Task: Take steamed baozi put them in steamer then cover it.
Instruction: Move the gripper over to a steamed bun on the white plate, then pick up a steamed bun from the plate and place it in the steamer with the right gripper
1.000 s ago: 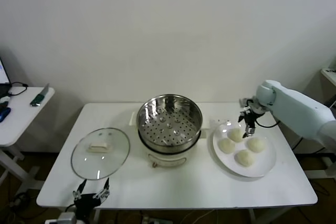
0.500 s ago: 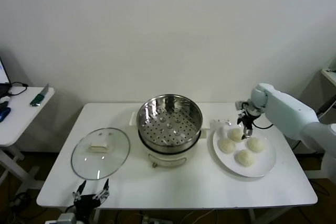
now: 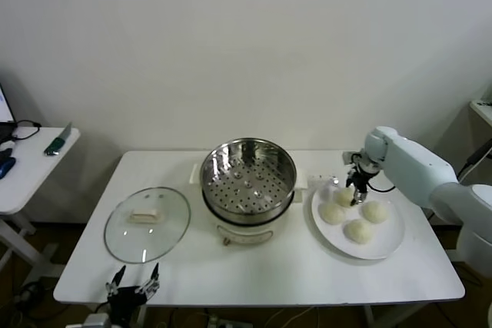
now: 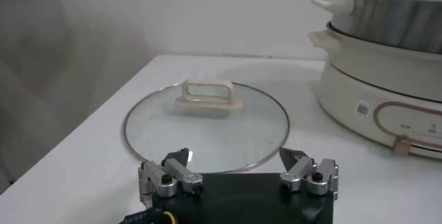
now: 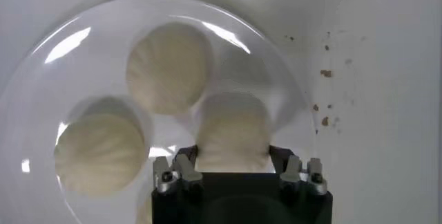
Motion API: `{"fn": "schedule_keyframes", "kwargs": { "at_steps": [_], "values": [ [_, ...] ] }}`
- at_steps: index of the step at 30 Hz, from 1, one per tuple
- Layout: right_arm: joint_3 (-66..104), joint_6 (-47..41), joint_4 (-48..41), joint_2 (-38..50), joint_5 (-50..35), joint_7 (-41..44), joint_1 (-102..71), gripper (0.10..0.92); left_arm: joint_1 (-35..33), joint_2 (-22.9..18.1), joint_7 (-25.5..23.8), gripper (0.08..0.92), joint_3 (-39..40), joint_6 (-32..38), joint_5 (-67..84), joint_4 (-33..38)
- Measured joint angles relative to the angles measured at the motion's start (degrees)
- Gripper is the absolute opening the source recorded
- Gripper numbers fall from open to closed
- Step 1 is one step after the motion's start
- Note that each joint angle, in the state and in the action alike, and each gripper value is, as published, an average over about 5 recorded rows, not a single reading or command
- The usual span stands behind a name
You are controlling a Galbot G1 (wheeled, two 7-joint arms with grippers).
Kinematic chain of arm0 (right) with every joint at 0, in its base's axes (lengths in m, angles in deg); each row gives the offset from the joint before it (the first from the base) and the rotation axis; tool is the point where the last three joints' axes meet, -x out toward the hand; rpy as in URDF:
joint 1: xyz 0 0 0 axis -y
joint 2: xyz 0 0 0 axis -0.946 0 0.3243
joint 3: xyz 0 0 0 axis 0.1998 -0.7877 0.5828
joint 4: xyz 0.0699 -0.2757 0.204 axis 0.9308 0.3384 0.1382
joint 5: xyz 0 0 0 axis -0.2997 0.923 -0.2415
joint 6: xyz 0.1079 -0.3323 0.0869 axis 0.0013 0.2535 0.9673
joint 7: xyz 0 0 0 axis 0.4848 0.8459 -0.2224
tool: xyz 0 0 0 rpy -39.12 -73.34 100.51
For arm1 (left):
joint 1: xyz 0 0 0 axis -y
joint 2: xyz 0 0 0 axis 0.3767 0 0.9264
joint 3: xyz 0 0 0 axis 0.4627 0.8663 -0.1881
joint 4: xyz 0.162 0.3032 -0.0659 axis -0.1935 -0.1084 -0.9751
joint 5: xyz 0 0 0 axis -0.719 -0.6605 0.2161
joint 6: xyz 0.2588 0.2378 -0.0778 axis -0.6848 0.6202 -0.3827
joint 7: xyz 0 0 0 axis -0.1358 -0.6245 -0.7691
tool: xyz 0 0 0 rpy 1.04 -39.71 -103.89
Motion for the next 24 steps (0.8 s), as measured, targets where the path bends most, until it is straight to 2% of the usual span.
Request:
{"fn": "schedule_keyframes", "kwargs": {
  "at_steps": [12,24],
  "values": [
    [-1.38,1.90,3.08,1.81,-2.27,1.28,2.50,0.670,-0.37,0.03,0.00,0.823,0.28,0.42,-0.41,-0.01],
    [-14.90,6.02,18.06,5.46,-11.78,2.61,19.44,0.670,-0.82,0.31,0.00,0.823,0.54,0.76,-0.56,0.78]
  ]
}}
